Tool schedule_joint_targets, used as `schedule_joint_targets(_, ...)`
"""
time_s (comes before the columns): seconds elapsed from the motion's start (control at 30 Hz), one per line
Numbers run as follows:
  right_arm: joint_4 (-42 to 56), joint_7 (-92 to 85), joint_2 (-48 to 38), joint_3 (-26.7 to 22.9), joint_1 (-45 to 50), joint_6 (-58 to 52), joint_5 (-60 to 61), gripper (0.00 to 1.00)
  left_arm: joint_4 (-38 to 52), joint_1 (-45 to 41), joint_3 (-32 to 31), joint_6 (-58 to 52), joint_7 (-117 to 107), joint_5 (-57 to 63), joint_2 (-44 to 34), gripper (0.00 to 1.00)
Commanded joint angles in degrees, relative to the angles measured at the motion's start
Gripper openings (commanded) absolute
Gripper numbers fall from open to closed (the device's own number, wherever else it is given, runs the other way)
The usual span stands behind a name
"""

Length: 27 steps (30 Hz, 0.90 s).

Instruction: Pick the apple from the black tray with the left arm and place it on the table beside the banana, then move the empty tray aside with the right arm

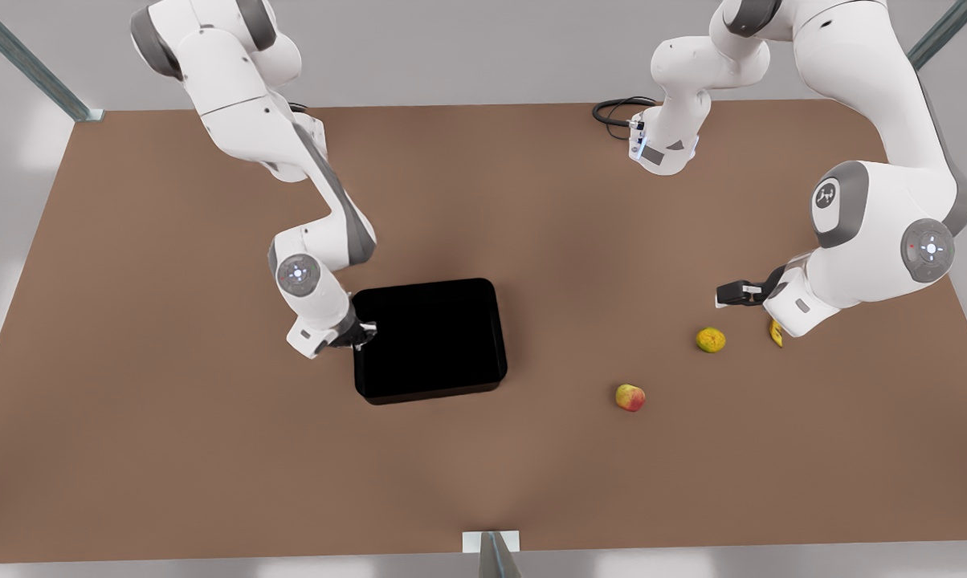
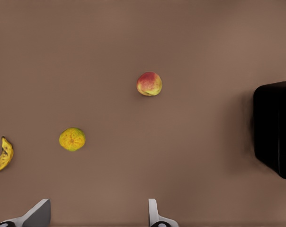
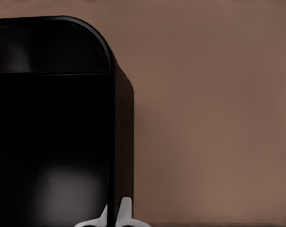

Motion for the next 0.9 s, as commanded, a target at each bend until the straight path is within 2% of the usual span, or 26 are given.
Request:
schedule_joint_targets(0.0, 0.1, -8.2, -2.7, -0.3, -1.4, -8.1, -0.8, 0.12, 0.0, 0.0, 0.0, 0.2, 1.4, 0.3, -0.1, 1.00)
schedule_joint_targets(0.23, 2.0, -23.1, -8.5, -0.7, -12.4, -16.9, -0.9, 0.11, -0.1, -0.1, 0.0, 0.2, 1.4, 0.4, -0.1, 1.00)
schedule_joint_targets(0.33, 5.7, -31.3, -8.8, -0.8, -18.9, -21.6, -0.8, 0.11, -0.1, -0.2, -0.1, 0.2, 1.3, 0.4, -0.1, 1.00)
schedule_joint_targets(0.57, 10.0, -48.2, -8.3, -0.9, -29.3, -23.2, -0.9, 0.11, -0.1, -0.3, -0.1, 0.2, 1.3, 0.5, -0.1, 1.00)
schedule_joint_targets(0.87, 12.2, -51.3, 2.1, -0.6, -33.0, -21.2, -0.7, 0.11, 0.1, -0.2, -0.1, 0.2, -0.3, 0.4, -0.1, 1.00)
